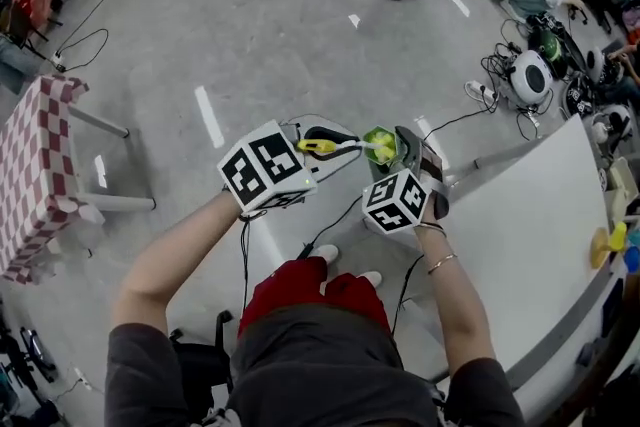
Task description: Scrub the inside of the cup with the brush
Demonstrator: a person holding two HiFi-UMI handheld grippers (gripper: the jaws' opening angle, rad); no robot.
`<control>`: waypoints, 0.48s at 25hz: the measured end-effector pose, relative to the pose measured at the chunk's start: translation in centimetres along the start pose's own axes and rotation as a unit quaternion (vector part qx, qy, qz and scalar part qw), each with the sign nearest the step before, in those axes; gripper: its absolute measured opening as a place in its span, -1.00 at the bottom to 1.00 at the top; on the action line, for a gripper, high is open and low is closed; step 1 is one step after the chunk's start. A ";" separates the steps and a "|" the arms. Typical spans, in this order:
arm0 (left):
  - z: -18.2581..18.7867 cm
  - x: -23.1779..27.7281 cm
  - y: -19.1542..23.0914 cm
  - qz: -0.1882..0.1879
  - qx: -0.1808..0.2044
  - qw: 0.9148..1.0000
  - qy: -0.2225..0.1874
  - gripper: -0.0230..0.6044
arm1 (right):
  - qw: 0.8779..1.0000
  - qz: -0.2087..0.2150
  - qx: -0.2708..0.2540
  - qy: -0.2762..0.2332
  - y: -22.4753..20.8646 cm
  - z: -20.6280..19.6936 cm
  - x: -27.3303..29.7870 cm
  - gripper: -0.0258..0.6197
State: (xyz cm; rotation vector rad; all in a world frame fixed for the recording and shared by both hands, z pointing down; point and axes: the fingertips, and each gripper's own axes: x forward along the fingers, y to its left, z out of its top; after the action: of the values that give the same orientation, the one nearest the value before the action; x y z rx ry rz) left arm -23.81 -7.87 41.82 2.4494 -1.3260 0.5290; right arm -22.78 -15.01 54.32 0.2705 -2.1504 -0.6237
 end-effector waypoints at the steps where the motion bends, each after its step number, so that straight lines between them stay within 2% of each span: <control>1: -0.1 0.0 0.9 0.009 -0.091 0.996 -0.021 -0.78 | 1.000 -0.017 0.000 0.009 -0.5 -0.2 0.0 0.04; 2: -0.3 0.0 1.6 0.015 -0.177 0.983 -0.042 -0.78 | 0.999 -0.035 -0.006 0.019 -0.9 -0.5 0.1 0.04; 3: -0.8 0.0 2.3 0.018 -0.257 0.964 -0.061 -0.78 | 0.998 -0.052 -0.017 0.028 -1.2 -0.7 0.1 0.04; 4: -1.3 -0.1 2.9 0.019 -0.331 0.940 -0.081 -0.78 | 0.996 -0.068 -0.032 0.037 -1.4 -0.8 0.2 0.04; 5: -1.9 -0.2 3.3 0.017 -0.402 0.910 -0.102 -0.78 | 0.994 -0.083 -0.048 0.043 -1.5 -0.9 0.2 0.04; 6: -2.4 -0.2 3.6 0.013 -0.469 0.875 -0.123 -0.78 | 0.992 -0.096 -0.063 0.049 -1.7 -1.0 0.2 0.04; 7: -2.8 -0.3 3.9 0.007 -0.526 0.839 -0.141 -0.78 | 0.990 -0.106 -0.076 0.052 -1.9 -1.1 0.3 0.04; 8: -3.3 -0.4 4.1 0.004 -0.567 0.809 -0.155 -0.78 | 0.988 -0.113 -0.086 0.053 -2.1 -1.1 0.3 0.04; 9: -3.7 -0.5 4.2 0.004 -0.588 0.793 -0.162 -0.78 | 0.987 -0.116 -0.093 0.053 -2.2 -1.0 0.3 0.04; 10: -3.9 -0.7 4.2 0.007 -0.591 0.790 -0.162 -0.78 | 0.987 -0.116 -0.097 0.052 -2.2 -0.9 0.4 0.04; 11: -4.0 -0.9 4.1 0.012 -0.582 0.797 -0.159 -0.78 | 0.987 -0.115 -0.097 0.049 -2.2 -0.8 0.4 0.04; 12: -3.8 -1.0 4.1 0.016 -0.568 0.808 -0.154 -0.78 | 0.988 -0.114 -0.093 0.047 -2.3 -0.7 0.4 0.04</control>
State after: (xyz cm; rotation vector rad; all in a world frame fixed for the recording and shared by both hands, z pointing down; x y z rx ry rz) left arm -28.41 -7.61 45.14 1.4875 -1.2273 -0.5783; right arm -22.56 -17.35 53.80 0.4381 -1.9693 -0.9189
